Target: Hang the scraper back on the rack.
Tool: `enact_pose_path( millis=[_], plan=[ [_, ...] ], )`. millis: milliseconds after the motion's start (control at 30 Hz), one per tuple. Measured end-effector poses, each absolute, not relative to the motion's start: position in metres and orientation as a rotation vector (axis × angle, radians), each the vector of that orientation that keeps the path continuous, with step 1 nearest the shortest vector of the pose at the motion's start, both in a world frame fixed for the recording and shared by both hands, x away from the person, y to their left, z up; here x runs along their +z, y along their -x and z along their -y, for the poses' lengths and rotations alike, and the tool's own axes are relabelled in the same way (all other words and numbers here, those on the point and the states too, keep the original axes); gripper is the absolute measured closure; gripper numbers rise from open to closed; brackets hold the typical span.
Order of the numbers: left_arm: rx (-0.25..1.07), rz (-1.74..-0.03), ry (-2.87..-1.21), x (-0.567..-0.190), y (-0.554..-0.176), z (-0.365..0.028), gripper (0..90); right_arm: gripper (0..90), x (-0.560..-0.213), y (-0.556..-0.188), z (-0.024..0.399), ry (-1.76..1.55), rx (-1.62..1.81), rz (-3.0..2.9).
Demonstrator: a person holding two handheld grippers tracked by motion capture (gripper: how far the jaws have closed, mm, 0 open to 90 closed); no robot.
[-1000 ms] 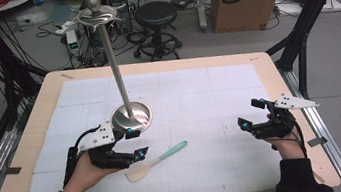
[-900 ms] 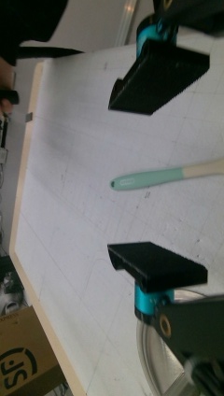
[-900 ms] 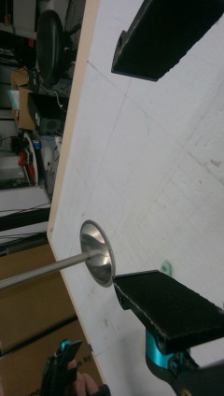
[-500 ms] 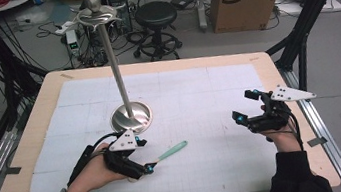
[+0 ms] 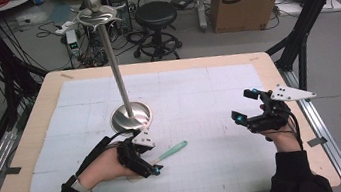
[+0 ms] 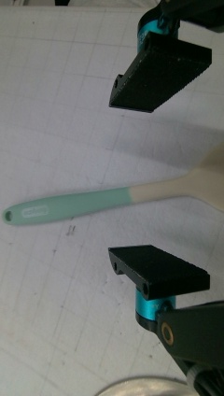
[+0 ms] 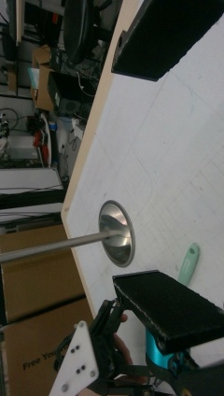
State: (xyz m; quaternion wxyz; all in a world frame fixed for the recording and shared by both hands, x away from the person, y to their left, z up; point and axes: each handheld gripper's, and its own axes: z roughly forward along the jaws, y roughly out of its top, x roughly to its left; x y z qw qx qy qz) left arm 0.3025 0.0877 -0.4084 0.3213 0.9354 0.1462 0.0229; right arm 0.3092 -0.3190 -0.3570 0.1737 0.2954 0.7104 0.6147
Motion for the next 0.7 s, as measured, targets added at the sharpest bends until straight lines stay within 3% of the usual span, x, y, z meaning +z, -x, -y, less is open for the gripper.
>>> enact_pose_path(
  millis=[67, 600, 700],
  plan=[
    [-0.003, -0.437, -2.468, -0.408, -0.306, -0.084, 26.2, 0.8, -0.357, -0.309, 0.320, -0.836, 1.744, -2.012],
    [0.028, -0.502, -2.731, -0.402, -0.312, -0.057, 50.6, 0.7, -0.359, -0.311, 0.315, -0.830, 1.735, -2.053],
    [0.037, -0.527, -2.744, -0.399, -0.311, -0.056, 60.5, 0.8, -0.360, -0.311, 0.315, -0.828, 1.730, -2.054]
  ],
)
